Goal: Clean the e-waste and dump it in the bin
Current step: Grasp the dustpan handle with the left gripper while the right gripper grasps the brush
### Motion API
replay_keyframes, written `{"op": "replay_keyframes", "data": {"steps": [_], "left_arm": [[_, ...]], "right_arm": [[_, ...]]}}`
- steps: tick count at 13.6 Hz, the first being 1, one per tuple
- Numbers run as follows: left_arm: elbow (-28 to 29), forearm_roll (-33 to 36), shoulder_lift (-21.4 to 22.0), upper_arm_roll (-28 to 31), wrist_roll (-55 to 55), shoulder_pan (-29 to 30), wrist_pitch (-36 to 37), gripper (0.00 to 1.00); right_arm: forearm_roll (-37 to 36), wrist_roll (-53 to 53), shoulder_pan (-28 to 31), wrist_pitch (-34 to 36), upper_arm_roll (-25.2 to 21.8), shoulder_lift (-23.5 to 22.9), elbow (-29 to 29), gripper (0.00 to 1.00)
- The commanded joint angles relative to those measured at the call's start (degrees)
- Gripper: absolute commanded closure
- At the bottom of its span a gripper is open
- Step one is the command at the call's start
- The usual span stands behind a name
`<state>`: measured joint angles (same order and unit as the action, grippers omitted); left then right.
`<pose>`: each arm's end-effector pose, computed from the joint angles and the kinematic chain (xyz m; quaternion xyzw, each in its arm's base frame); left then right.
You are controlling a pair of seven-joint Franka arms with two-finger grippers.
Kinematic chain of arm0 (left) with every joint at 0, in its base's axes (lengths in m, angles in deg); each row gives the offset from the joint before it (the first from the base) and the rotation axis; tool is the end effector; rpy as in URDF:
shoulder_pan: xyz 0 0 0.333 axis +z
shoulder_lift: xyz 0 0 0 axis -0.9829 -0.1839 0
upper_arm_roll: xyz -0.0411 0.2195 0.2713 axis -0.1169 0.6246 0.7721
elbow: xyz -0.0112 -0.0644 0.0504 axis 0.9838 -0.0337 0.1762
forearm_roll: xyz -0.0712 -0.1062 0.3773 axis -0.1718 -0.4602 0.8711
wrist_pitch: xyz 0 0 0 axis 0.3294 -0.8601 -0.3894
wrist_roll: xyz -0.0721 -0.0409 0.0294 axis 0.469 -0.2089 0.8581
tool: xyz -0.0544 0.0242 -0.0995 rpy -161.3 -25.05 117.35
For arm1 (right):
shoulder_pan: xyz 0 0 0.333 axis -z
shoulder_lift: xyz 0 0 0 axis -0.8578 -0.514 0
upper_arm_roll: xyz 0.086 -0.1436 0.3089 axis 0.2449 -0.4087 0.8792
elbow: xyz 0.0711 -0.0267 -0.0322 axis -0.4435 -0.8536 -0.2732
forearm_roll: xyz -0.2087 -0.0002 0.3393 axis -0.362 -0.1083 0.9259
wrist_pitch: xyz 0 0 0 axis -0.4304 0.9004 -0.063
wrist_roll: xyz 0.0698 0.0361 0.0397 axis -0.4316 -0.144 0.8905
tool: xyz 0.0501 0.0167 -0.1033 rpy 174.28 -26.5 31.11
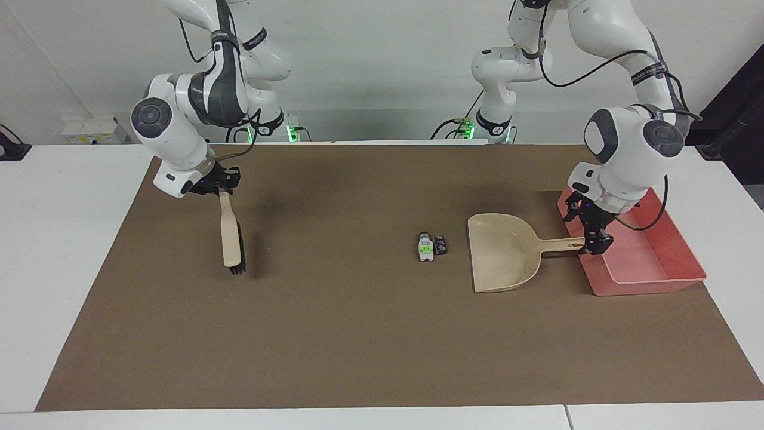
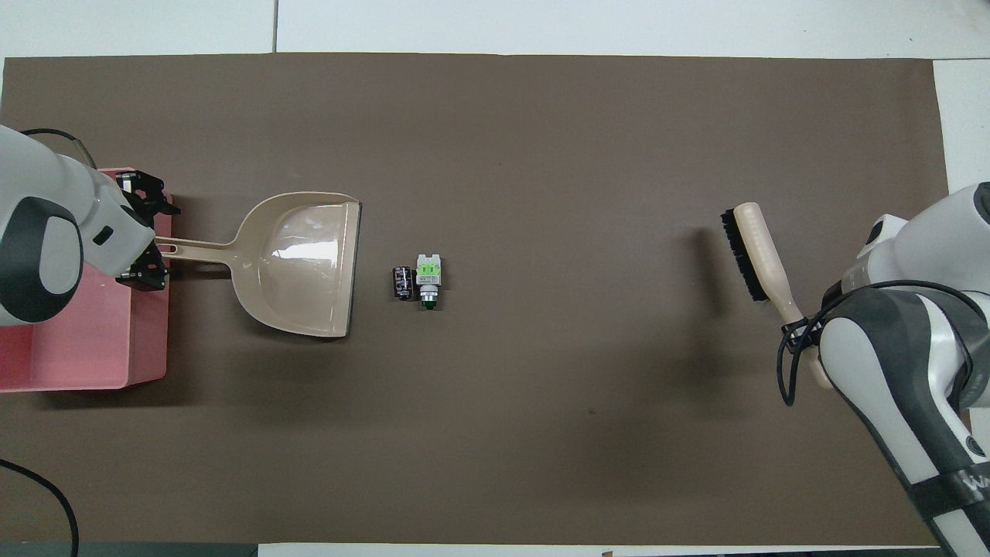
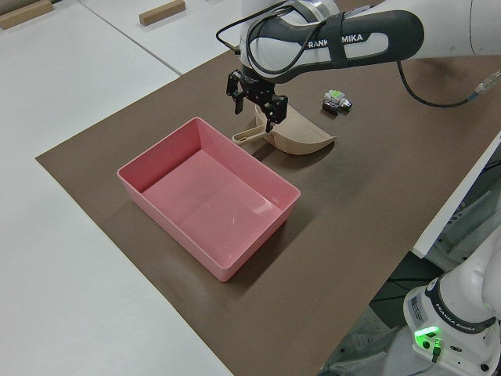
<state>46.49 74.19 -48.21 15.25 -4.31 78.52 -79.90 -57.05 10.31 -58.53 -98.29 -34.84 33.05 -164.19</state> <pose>0.5962 -0.0170 0.4177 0.7060 -0.7082 -0.0103 0.0039 0.4840 -0.0053 0.4306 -0.9823 -0.1180 0.1453 0.0085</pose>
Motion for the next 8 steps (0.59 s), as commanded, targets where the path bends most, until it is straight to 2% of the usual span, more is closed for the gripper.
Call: {"op": "replay_keyframes", "data": {"steps": [1, 5, 8], "left_arm": [[4.2, 0.9, 1.5, 0.3, -0.3, -1.2, -4.2, 0.03], [7.9, 0.5, 1.5, 0.2, 0.5, -1.7, -8.5, 0.03], [9.0, 0.2, 1.5, 0.1, 3.0, -2.1, -9.0, 0.04]], "right_arm": [[1.0, -3.2, -1.5, 1.7, 0.2, -0.4, 1.3, 1.0], [1.0, -3.6, -1.6, 1.3, 0.3, -0.4, 1.1, 1.0], [1.0, -3.7, -1.7, 1.3, 0.3, -0.3, 1.0, 1.0]]}}
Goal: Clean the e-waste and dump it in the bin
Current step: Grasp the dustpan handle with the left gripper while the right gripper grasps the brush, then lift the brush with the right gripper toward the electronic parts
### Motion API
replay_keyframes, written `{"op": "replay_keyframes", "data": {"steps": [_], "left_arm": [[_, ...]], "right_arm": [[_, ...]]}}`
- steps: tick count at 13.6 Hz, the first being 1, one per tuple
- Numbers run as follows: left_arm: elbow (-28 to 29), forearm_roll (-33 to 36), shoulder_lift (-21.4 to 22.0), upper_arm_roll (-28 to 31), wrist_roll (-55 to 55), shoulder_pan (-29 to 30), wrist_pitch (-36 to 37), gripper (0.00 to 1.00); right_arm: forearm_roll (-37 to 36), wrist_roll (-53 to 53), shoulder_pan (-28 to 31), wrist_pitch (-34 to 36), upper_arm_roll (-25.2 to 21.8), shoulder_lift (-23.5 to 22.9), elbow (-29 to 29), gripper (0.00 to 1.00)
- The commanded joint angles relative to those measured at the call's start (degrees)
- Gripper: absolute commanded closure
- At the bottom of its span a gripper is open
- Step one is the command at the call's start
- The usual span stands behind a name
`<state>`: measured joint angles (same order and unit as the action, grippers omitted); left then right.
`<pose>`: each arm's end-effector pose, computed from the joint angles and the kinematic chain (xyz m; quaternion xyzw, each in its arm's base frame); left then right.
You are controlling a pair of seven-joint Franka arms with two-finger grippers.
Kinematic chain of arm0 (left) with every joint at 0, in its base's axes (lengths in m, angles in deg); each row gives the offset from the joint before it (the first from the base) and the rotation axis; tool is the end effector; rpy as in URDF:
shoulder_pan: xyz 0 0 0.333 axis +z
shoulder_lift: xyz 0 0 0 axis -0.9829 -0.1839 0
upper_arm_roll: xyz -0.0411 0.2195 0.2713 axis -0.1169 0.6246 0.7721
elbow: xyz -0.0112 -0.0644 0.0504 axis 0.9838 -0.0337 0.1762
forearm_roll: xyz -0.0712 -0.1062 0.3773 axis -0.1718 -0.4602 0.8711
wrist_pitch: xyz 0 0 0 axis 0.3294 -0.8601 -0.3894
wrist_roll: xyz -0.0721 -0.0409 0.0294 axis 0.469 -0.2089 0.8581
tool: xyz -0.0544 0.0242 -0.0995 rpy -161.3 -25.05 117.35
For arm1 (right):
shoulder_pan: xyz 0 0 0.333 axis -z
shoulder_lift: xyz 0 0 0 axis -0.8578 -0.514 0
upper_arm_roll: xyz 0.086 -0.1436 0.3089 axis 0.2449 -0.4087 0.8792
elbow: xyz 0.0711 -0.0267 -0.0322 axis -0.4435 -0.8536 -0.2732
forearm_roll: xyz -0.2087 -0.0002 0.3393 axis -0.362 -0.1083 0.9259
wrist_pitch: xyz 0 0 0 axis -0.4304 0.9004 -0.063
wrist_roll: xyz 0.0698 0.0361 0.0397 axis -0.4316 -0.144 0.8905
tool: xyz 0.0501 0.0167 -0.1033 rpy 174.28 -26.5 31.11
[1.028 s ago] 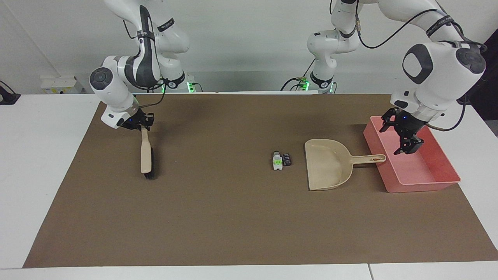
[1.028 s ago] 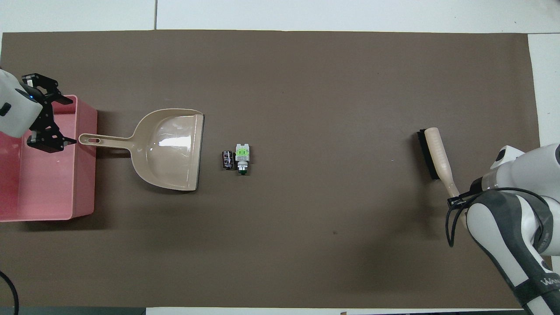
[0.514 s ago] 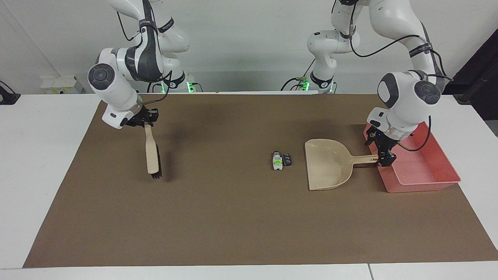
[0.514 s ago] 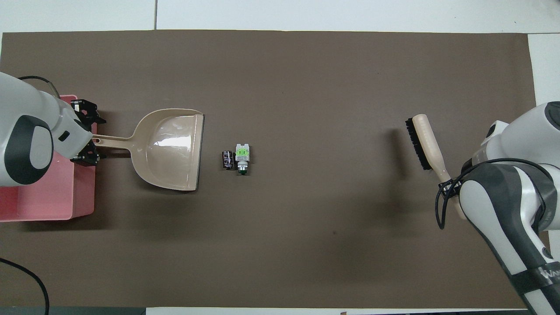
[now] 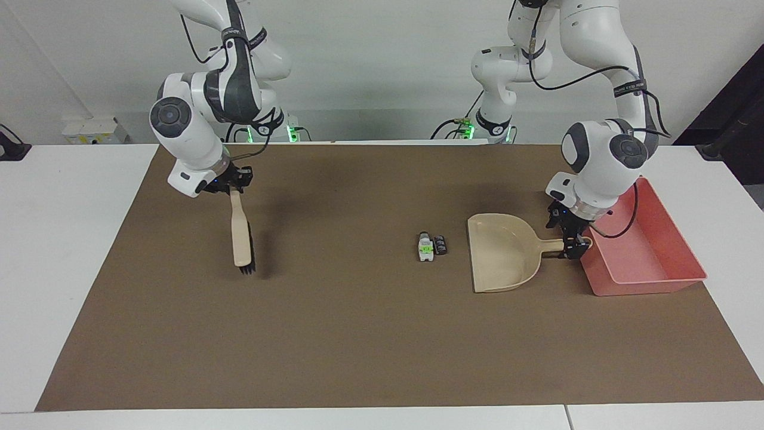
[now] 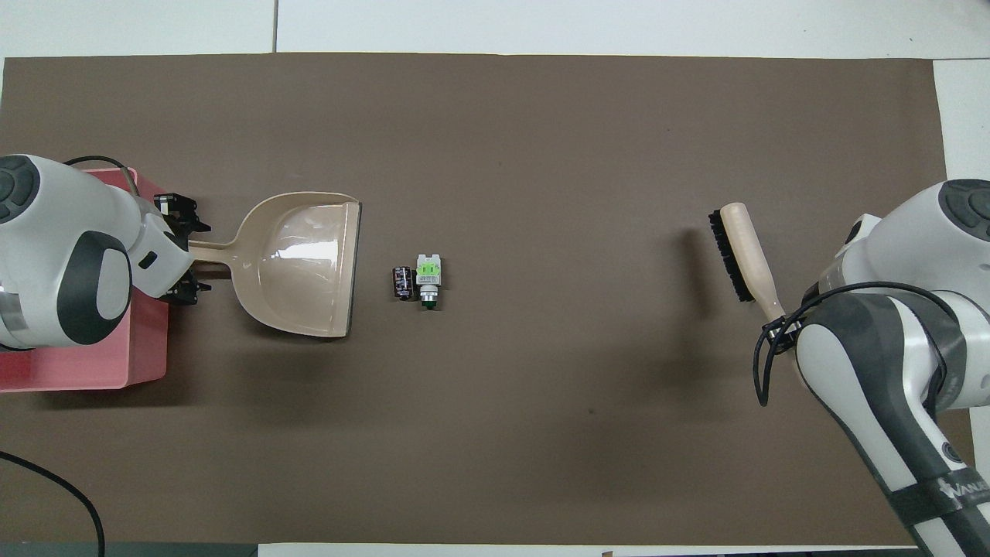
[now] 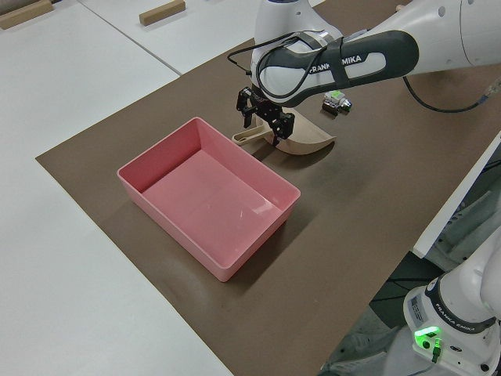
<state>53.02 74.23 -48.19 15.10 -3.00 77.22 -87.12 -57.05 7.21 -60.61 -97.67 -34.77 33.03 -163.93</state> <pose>0.5795 -0.0314 0.3770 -0.7045 0.7096 0.0056 0.0002 0.4836 0.0129 0.4318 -0.9828 -0.1097 0.1488 0.0020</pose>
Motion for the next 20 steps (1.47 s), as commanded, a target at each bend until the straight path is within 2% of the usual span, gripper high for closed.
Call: {"op": "replay_keyframes", "data": {"steps": [1, 3, 5, 6, 8, 9, 12, 14, 16, 18, 20], "left_arm": [[2.5, 0.2, 1.5, 0.3, 1.8, -0.8, -1.7, 0.05], [2.5, 0.1, 1.4, 0.2, 2.8, -1.1, -2.5, 0.09], [2.5, 0.1, 1.5, 0.3, 3.1, -1.6, -2.6, 0.19], [2.5, 0.1, 1.4, 0.2, 3.0, -1.6, -2.6, 0.33], [2.5, 0.1, 1.5, 0.3, 3.3, -1.7, -2.4, 0.52], [2.5, 0.1, 1.5, 0.3, 3.0, -1.7, -2.2, 0.7], [1.6, 0.2, 1.4, 0.3, 2.7, -1.7, -1.4, 1.0], [-1.4, 0.3, 1.0, 0.4, 2.8, -3.5, 2.0, 1.0], [-4.6, 1.5, 0.4, 0.4, 2.8, -4.2, 4.9, 1.0], [-4.9, 7.4, 0.7, 0.4, 3.1, -6.2, 5.1, 1.0], [-4.2, 7.9, 1.1, 0.4, 3.7, -7.0, 5.5, 1.0]], "right_arm": [[1.0, -0.8, 0.5, 0.7, 0.2, -0.3, 0.8, 1.0], [1.0, -1.0, 0.4, 0.9, 0.4, -0.2, 0.7, 1.0], [1.0, -1.0, -0.3, 1.0, 0.3, -0.2, 0.8, 1.0], [1.0, -1.2, -0.4, 1.0, 0.4, -0.2, 0.7, 1.0], [1.0, -1.9, -0.6, 0.9, 0.4, -0.2, 0.6, 1.0], [1.1, -2.3, -0.7, 0.6, 0.5, -0.1, 0.4, 1.0], [1.1, -5.7, -0.7, 0.2, 2.8, -0.1, 0.3, 1.0], [1.1, -9.0, -1.4, -0.2, 5.2, -0.1, 0.1, 1.0], [1.2, -13.0, -3.7, -0.9, 5.3, 0.0, 0.1, 1.0], [4.5, -15.0, -5.1, -1.6, 5.2, 0.0, 0.1, 1.0], [5.0, -15.0, -5.2, -2.3, 5.2, 0.0, -0.5, 1.0]]}}
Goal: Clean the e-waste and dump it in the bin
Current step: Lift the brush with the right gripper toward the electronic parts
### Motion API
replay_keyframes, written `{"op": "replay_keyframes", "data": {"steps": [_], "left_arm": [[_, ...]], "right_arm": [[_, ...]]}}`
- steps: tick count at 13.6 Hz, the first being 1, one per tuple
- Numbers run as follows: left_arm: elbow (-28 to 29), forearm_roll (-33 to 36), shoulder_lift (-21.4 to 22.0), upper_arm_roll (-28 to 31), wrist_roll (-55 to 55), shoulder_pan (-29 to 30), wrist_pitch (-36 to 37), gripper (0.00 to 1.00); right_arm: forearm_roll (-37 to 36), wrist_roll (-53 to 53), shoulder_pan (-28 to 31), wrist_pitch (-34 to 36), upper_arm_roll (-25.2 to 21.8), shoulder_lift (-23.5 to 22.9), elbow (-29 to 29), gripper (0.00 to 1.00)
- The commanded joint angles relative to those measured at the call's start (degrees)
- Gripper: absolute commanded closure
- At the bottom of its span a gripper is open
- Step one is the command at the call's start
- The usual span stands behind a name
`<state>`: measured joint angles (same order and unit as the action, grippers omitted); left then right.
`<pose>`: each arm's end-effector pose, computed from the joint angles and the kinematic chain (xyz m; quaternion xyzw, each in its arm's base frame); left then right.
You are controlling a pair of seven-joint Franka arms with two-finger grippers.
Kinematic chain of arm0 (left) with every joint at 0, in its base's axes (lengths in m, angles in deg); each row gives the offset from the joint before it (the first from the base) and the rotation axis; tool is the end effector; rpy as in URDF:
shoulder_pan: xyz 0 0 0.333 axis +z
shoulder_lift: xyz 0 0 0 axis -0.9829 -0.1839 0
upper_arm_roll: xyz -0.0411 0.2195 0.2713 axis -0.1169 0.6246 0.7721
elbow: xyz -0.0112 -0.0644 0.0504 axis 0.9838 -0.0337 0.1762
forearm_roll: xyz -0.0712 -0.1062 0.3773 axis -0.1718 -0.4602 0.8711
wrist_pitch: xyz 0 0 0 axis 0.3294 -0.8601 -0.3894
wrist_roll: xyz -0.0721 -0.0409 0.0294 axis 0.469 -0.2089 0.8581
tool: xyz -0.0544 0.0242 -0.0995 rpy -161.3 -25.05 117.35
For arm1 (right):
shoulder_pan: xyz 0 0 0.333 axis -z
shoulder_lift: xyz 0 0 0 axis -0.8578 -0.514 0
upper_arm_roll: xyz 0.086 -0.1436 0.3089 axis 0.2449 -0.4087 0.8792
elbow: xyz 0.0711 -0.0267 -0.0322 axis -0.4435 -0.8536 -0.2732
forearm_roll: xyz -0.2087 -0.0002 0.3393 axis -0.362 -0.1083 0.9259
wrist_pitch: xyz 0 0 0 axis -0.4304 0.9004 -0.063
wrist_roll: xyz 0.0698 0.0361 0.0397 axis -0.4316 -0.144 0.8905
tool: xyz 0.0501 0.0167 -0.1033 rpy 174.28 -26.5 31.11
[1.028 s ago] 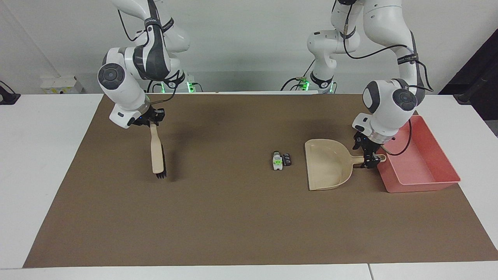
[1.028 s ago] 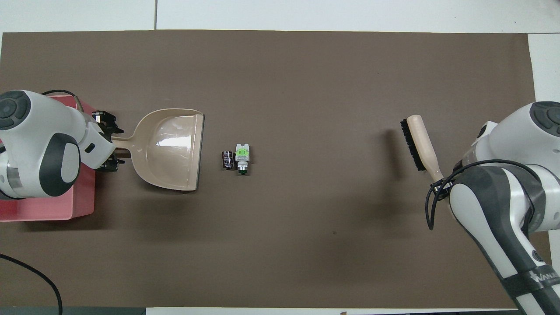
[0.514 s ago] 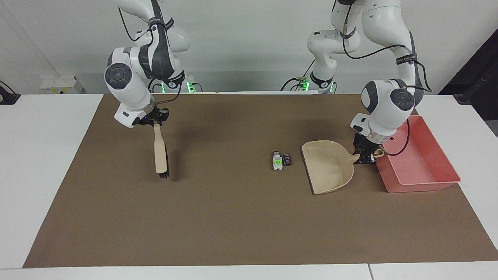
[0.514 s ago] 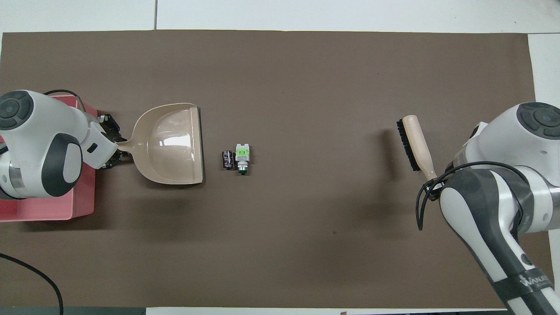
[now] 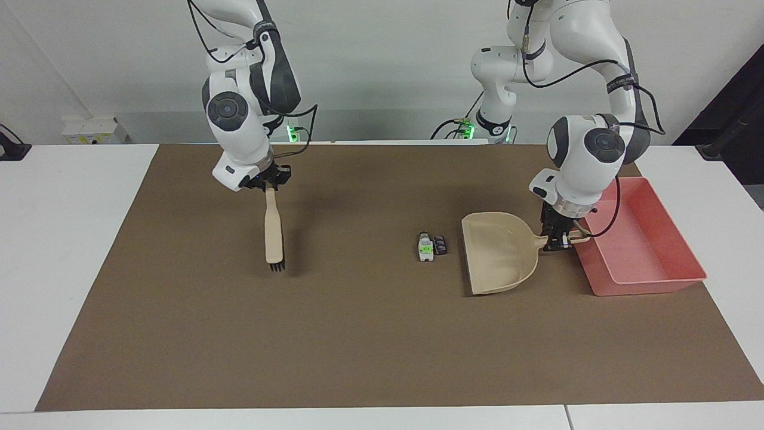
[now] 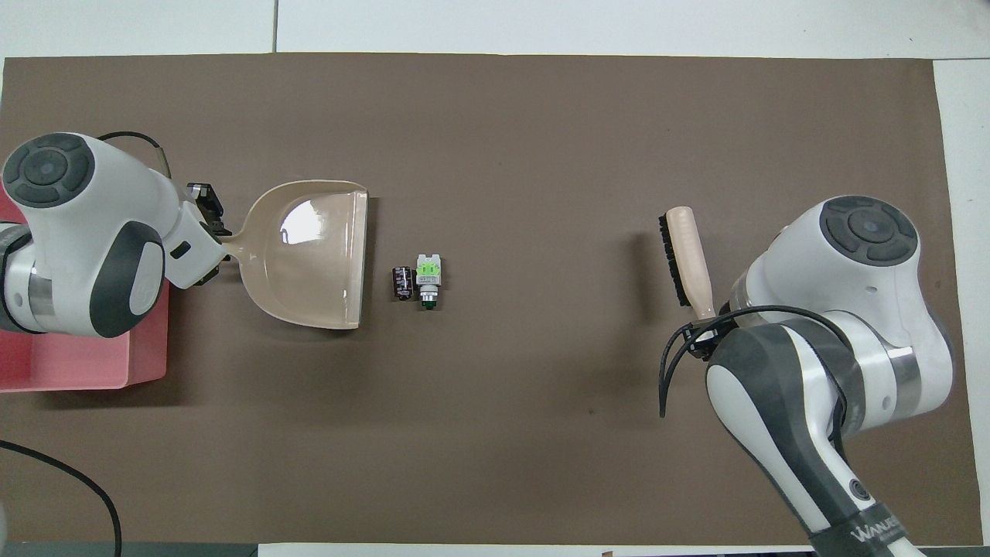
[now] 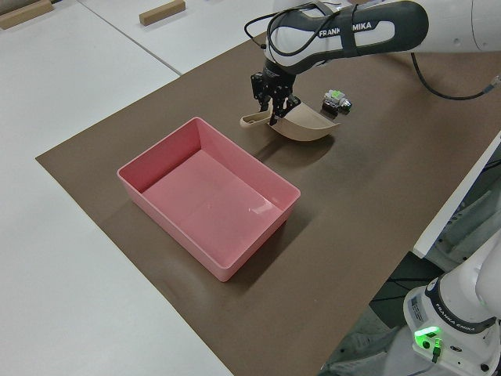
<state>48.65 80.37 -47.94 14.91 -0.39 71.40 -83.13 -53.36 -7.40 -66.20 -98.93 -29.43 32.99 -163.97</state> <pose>0.5865 -0.0886 0.4083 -0.6609 0.7489 0.0284 0.0396 0.4738 0.1113 0.4321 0.9880 0.0657 -0.1394 0.0035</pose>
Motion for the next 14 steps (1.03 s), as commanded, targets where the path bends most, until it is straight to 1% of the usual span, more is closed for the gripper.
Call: {"op": "replay_keyframes", "data": {"steps": [1, 3, 4, 6, 9, 10, 12, 14], "left_arm": [[0.5, 2.5, 1.0, 0.6, 1.9, -1.8, 2.5, 1.0], [1.4, 5.5, 2.0, 0.6, 4.0, -2.4, 3.1, 1.0], [3.1, 5.7, 3.1, 0.6, 4.4, -2.4, 2.9, 1.0], [4.3, 5.8, 3.8, 0.6, 4.5, -2.4, 2.8, 1.0], [6.7, 5.9, 4.8, 0.6, 5.7, -3.5, 1.6, 1.0], [7.1, 6.0, 5.0, 0.6, 5.8, -3.5, 1.6, 1.0], [8.2, 6.0, 5.3, 0.6, 5.9, -3.6, 0.6, 1.0], [9.7, 6.5, 5.9, 0.6, 6.0, -3.6, -1.4, 1.0]], "right_arm": [[1.3, -0.4, 0.4, -1.1, -0.1, 0.0, -0.4, 1.0], [1.3, -0.3, 0.3, -0.7, 0.0, 0.0, -0.5, 1.0], [1.3, -0.5, -0.7, -0.8, 0.0, 0.1, -0.5, 1.0], [2.1, -3.5, -3.1, -1.8, 0.0, -0.5, -0.6, 1.0], [2.6, -8.1, -8.8, -4.0, 0.0, -1.1, -1.3, 1.0], [2.6, -9.9, -9.9, -5.3, 0.0, -2.0, -1.2, 1.0], [4.6, -11.9, -12.1, -7.8, 0.0, -5.2, -0.3, 1.0], [5.5, -15.6, -14.8, -8.5, 0.0, -8.7, 3.0, 1.0]]}}
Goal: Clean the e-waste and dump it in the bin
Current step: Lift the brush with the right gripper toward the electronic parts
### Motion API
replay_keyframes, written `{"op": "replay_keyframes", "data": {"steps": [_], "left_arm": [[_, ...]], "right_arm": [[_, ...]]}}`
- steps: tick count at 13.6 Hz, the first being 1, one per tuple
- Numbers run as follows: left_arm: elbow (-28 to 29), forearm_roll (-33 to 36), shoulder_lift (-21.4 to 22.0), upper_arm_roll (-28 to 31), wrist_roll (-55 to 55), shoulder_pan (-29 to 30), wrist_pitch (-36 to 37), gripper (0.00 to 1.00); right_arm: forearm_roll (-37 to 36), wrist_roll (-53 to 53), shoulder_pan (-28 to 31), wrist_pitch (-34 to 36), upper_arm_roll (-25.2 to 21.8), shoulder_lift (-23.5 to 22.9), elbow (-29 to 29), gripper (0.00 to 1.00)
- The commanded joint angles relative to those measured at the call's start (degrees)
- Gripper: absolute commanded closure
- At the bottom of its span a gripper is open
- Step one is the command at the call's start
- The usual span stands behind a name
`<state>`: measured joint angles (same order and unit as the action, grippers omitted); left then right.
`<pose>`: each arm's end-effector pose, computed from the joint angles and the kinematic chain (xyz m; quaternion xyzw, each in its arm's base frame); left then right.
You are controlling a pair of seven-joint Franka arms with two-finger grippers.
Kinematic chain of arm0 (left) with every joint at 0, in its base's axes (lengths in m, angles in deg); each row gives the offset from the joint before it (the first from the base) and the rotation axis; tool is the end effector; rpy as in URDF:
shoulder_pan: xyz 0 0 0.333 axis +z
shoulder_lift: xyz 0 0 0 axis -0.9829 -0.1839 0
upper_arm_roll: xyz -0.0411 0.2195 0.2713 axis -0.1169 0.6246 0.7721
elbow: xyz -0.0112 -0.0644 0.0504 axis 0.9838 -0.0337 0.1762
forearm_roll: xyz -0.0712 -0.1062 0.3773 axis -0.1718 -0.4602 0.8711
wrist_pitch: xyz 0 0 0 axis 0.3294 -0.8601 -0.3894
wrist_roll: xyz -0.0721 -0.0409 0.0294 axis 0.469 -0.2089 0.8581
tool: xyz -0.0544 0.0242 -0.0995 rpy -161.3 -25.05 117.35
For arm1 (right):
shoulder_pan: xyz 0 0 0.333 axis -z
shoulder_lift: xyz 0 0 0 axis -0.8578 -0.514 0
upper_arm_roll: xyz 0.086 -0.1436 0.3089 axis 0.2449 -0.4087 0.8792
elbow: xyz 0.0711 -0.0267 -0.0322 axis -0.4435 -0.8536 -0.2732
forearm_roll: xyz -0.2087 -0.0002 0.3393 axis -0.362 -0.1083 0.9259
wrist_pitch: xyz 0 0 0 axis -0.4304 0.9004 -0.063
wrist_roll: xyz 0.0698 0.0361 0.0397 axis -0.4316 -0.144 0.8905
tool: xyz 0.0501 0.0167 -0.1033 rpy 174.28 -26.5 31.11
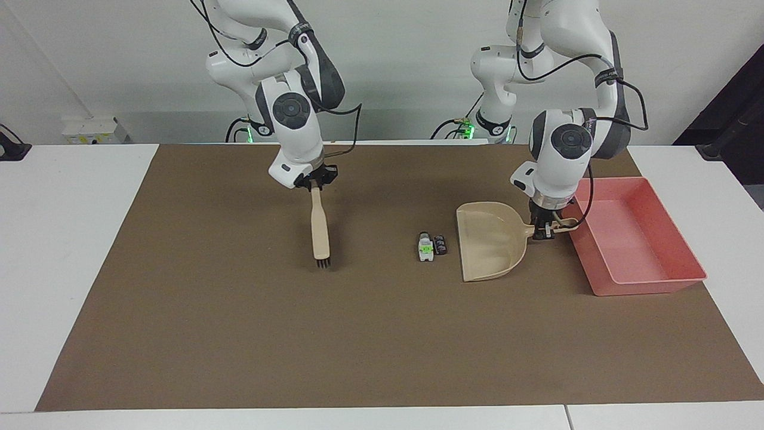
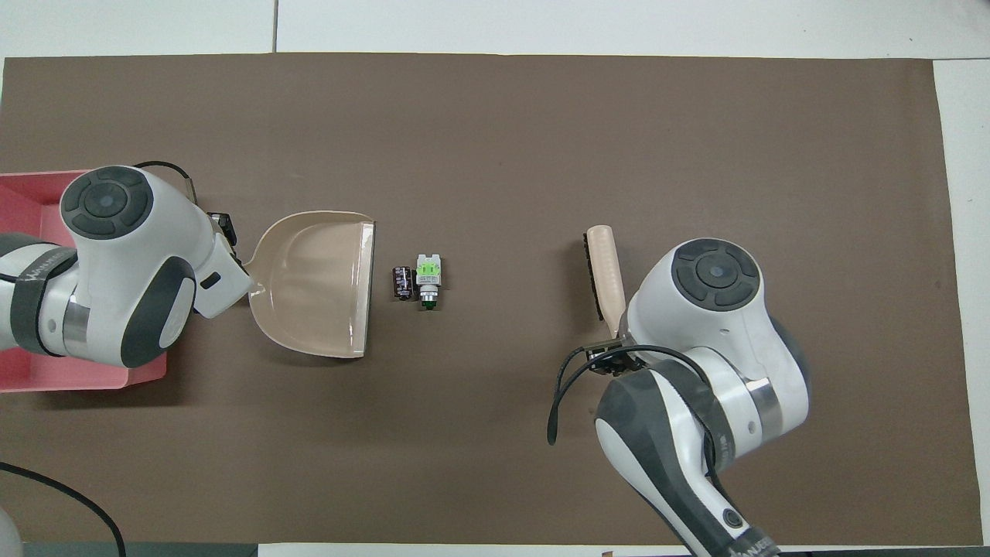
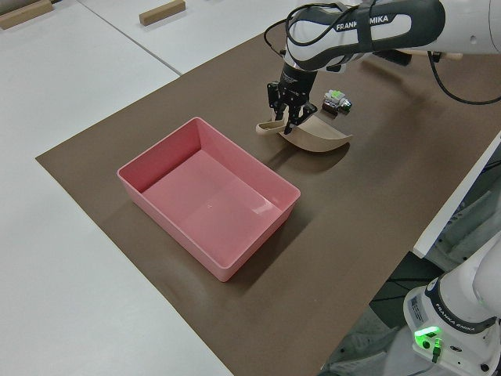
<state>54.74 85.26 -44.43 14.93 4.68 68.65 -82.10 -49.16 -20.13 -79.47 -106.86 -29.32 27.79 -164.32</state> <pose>0.5486 -0.1050 0.3945 -0.6558 0.7497 0.0714 0.0536 0.4553 0.2323 0.3925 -0.9903 -0.0524 0.1285 0.0057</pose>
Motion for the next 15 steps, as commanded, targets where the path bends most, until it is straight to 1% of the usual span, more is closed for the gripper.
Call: {"op": "replay_keyframes", "data": {"steps": [1, 3, 4, 5, 8, 10, 12, 15], "left_arm": [[3.8, 2.5, 2.4, 0.6, 1.0, -0.8, -3.1, 1.0], [4.2, 2.8, 2.5, 0.6, 1.9, -0.8, -3.5, 1.0], [4.4, 3.0, 2.5, 0.6, 2.1, -0.8, -3.7, 1.0], [4.6, 3.1, 2.7, 0.5, 3.0, -1.0, -3.7, 1.0], [5.1, 3.2, 3.0, 0.5, 4.8, -1.8, -3.7, 1.0], [5.7, 3.2, 3.1, 0.5, 4.9, -1.8, -3.8, 1.0], [6.2, 3.2, 3.3, 0.5, 4.9, -1.8, -4.5, 1.0], [6.6, 3.2, 3.4, 0.5, 4.9, -1.7, -5.3, 1.0]], "right_arm": [[1.3, -6.0, -4.3, -0.2, -0.1, -6.2, 6.4, 1.0], [1.2, -11.4, -8.0, 1.3, -0.1, -11.6, 13.3, 1.0], [1.2, -12.9, -9.7, 1.6, -0.1, -13.3, 15.9, 1.0], [1.2, -13.5, -10.3, 1.6, -0.1, -14.4, 17.2, 1.0], [1.2, -13.6, -10.5, 1.3, -0.1, -14.7, 17.9, 1.0], [1.3, -14.4, -12.5, 0.9, -0.1, -15.8, 18.6, 1.0], [1.4, -17.9, -14.6, 0.9, -0.1, -17.8, 20.9, 1.0], [1.7, -18.5, -15.4, 0.5, -0.1, -18.1, 21.2, 1.0]]}}
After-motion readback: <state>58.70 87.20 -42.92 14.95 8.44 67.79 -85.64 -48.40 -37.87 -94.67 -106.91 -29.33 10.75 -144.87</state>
